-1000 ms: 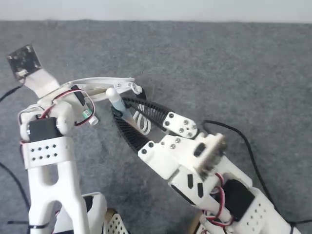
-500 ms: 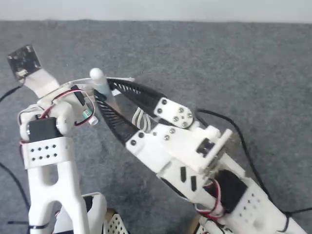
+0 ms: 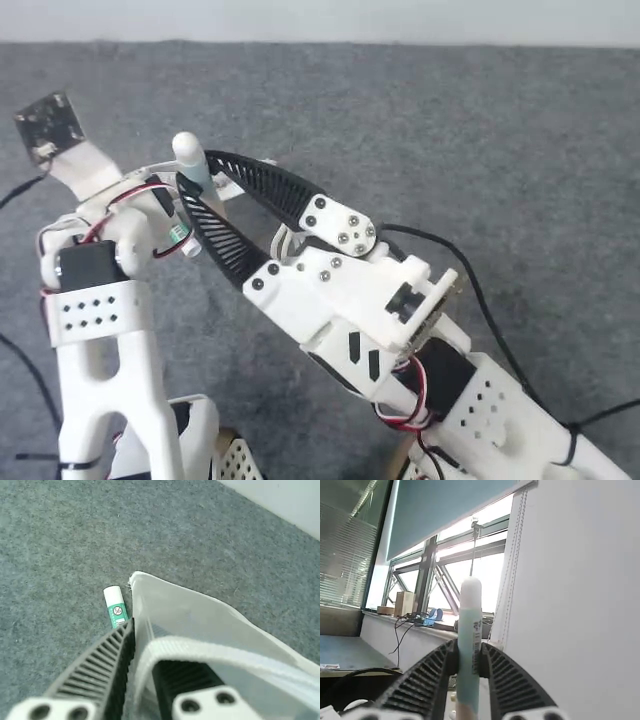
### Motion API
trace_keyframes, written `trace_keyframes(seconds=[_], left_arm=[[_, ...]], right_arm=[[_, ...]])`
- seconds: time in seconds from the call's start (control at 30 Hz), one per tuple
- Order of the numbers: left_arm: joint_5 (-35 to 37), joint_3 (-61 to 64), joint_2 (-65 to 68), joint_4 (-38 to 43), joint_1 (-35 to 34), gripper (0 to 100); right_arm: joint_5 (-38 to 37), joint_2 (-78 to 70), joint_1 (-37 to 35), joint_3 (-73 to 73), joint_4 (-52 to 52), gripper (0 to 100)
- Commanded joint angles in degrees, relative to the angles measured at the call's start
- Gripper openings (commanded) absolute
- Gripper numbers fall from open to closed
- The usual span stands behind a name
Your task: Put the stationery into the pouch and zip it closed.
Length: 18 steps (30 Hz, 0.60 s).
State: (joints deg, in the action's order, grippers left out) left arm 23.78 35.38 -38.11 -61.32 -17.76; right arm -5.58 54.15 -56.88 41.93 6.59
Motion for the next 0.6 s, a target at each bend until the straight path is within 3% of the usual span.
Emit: trace_keyframes(seconds=[0.0, 0.57], left_arm=[[0.7, -0.48, -0.79, 1.58, -0.09, 1], [0.7, -0.48, -0.53, 1.76, -0.09, 1]], right_arm=[[-0.53, -0.31, -0.22, 0.26, 1.63, 0.6], [-0.53, -8.84, 4.09, 2.29, 16.57, 0.6]])
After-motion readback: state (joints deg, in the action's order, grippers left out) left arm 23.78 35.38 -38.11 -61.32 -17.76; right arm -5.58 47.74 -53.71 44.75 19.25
